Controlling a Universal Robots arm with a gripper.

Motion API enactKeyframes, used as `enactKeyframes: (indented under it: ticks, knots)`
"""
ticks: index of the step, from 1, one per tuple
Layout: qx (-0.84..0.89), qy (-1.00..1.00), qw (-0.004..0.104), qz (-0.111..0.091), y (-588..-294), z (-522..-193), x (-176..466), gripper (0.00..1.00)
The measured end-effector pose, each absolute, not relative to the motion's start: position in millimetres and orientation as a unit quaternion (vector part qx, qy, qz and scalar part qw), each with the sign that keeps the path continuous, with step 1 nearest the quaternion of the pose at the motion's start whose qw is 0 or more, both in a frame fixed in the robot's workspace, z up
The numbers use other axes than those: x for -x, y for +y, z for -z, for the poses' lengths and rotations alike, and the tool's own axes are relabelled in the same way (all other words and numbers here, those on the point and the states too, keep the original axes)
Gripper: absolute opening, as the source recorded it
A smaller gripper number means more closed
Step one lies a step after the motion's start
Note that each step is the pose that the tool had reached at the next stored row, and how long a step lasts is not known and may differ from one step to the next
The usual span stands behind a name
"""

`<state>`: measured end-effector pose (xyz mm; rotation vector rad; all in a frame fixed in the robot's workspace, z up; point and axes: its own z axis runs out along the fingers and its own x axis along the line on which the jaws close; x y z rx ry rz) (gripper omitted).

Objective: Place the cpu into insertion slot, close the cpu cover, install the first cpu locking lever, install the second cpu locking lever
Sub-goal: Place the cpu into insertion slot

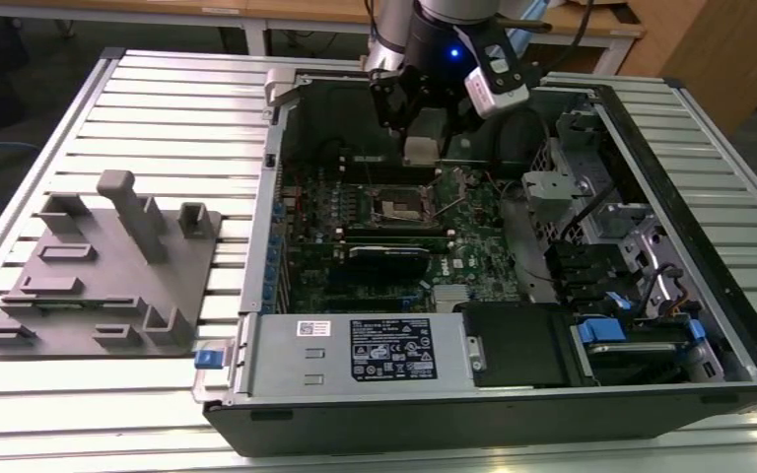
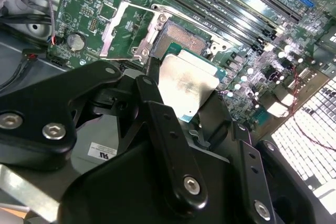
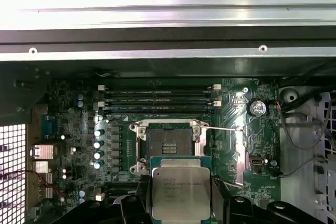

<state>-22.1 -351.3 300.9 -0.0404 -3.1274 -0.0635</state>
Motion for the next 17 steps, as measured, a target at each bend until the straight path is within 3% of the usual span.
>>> enactKeyframes:
  ticks: [17]
  knots:
    - [0.013,-1.0,0.007,0.019,-351.3,-277.2,22.3,0.54]
